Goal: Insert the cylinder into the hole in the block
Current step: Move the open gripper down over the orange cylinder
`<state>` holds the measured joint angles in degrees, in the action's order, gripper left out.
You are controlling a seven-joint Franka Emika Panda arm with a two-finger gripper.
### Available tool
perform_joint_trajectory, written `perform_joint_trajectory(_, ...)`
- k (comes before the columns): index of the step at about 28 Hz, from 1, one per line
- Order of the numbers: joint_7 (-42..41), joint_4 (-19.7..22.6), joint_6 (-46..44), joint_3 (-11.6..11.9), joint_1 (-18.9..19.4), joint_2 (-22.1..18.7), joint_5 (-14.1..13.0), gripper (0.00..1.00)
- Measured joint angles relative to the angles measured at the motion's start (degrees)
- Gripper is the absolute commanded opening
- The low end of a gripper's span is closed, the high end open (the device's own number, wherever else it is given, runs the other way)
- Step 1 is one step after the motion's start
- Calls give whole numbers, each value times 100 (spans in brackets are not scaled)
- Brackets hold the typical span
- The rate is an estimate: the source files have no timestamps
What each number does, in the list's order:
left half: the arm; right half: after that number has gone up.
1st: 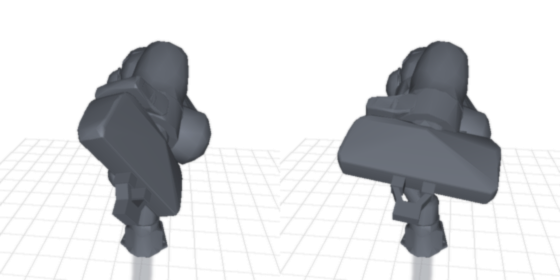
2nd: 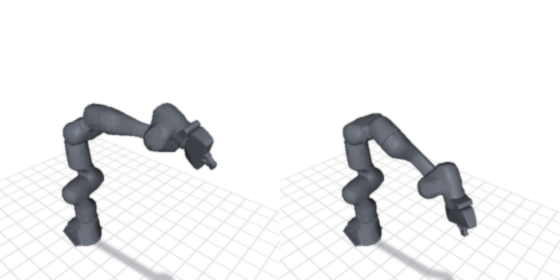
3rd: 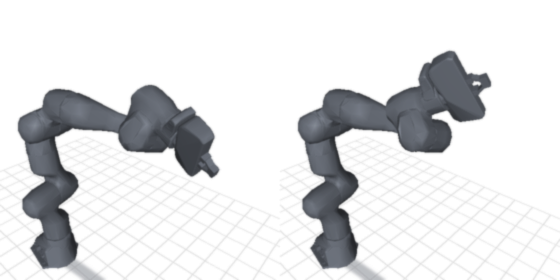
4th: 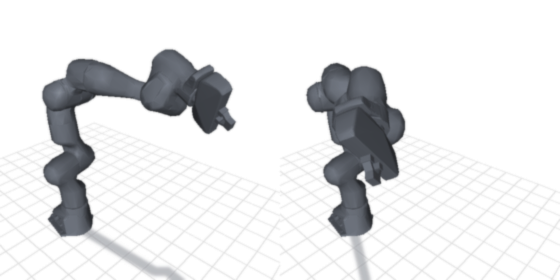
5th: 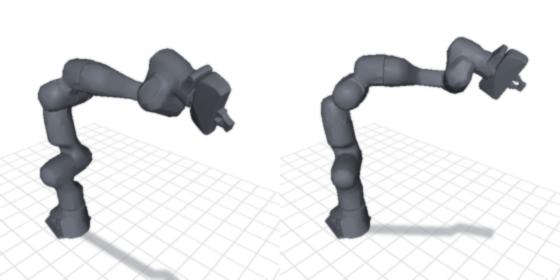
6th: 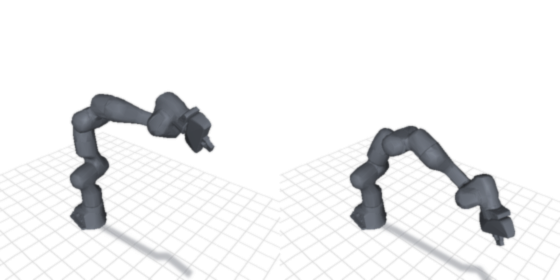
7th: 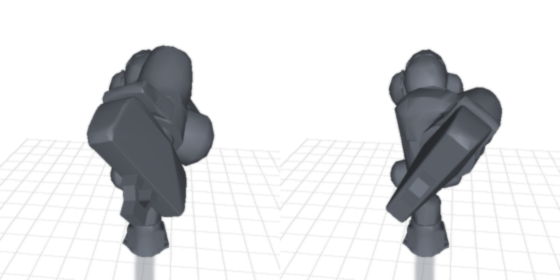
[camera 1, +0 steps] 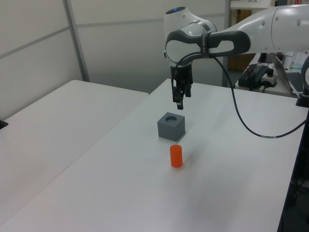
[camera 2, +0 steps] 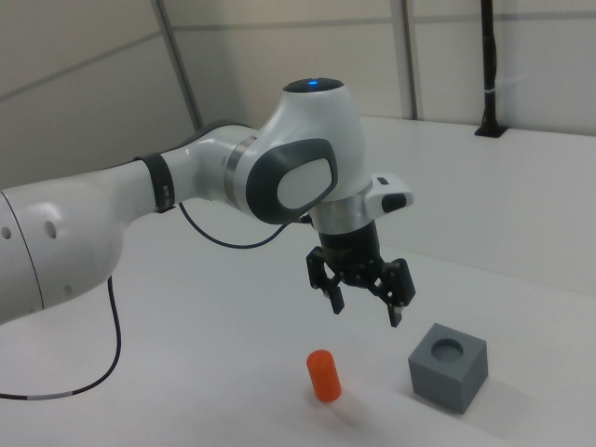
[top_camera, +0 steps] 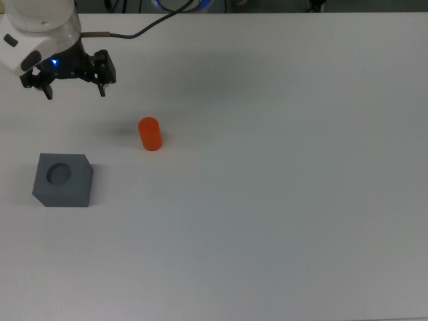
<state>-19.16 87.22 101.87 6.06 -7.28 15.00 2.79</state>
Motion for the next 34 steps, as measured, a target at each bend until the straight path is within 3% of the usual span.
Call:
perform_joint_trajectory(21, 0, 98, -165, -20, -54, -230, -13, 100)
perform_joint_trajectory(27, 1, 644, -26, -31, 128, -629, -15, 100)
perform_joint_trajectory(34, 0, 1622, 728, -38, 351, -1136, -16, 100)
